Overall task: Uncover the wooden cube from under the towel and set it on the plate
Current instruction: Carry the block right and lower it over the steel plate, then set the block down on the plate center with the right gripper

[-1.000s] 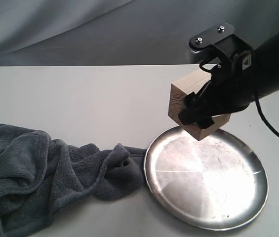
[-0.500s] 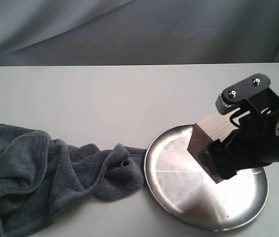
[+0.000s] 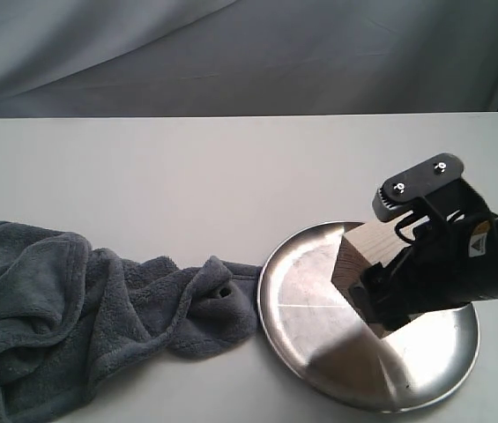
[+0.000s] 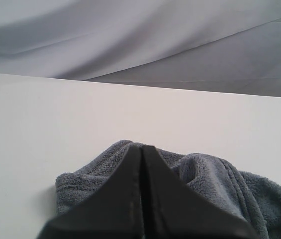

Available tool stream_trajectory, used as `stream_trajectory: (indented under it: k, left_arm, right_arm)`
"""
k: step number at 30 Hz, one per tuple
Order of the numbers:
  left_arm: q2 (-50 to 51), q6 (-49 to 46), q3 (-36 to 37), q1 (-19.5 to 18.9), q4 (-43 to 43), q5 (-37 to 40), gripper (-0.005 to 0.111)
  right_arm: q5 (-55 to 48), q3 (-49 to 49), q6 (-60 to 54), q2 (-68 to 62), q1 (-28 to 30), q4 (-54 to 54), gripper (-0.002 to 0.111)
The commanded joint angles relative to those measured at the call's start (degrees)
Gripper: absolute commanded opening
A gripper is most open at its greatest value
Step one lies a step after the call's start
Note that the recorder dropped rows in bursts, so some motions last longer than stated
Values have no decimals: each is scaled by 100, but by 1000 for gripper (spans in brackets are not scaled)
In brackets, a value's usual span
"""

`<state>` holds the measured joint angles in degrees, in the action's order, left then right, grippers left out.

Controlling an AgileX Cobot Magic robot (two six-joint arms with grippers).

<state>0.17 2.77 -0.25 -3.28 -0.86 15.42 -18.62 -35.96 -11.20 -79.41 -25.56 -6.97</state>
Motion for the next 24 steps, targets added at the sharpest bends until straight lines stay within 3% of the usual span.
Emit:
stream_trajectory:
  k: [1, 8, 24]
  left_arm:
    - [-17, -3, 25, -2, -25, -57, 0]
    - [-17, -3, 25, -2, -25, -57, 0]
    - [-17, -3, 25, -2, -25, -57, 0]
  right_arm:
    - [577, -12, 3, -494, 39, 8, 3]
    - [1201, -12, 3, -1030, 39, 8, 3]
    - [1383, -12, 92, -1554, 39, -60, 3]
